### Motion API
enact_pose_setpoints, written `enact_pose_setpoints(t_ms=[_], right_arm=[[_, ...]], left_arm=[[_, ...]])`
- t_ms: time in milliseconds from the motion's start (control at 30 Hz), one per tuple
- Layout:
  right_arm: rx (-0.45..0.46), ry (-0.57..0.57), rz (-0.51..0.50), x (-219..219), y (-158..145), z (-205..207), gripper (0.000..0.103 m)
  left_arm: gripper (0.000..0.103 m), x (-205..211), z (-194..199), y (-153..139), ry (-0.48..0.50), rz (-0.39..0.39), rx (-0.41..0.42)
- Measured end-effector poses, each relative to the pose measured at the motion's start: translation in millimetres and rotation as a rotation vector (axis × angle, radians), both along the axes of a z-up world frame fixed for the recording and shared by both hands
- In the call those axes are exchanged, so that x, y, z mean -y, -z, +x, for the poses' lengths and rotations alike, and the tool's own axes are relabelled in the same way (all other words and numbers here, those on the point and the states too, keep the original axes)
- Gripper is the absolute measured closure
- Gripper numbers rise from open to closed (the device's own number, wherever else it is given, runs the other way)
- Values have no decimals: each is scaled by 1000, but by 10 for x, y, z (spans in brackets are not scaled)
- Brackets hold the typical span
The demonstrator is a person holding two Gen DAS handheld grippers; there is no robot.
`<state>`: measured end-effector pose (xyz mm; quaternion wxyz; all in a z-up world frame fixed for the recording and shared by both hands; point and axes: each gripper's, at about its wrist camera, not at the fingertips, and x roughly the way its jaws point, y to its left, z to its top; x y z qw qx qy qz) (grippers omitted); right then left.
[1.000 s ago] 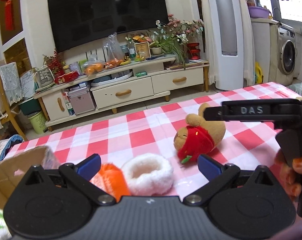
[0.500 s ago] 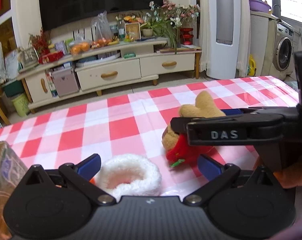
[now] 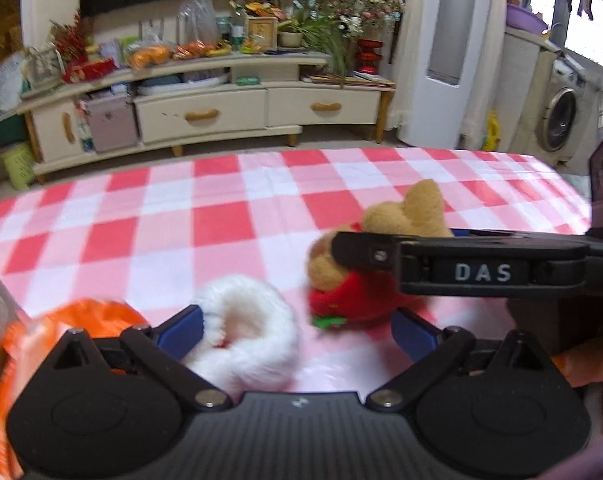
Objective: Organize soft objects
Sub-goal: 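Grasp the plush bear with the right tool while the left tool grasps the white scrunchie, then lift the bear and scrunchie and carry both over the cardboard box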
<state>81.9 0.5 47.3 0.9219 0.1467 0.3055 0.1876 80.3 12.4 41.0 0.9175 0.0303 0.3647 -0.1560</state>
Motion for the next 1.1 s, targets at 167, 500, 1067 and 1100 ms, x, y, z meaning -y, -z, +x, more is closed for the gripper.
enact_pose_setpoints(t_ms=[167,500,1067,1100], right_arm=[[-19,-23,9,41,-15,-109,0],[-41,-42,-33,204,-36,-398,0],[-83,88,-23,691,-5,-1132,0],[-85,99,-24,707,-3,-1176,0]], left_arm=[[8,79,-72,94,68,-69,-78],[15,330,-424,167,190,-159,-163],[89,407,-953,158,144,-171,-161],[89,401,-980,158,141,-170,-160]])
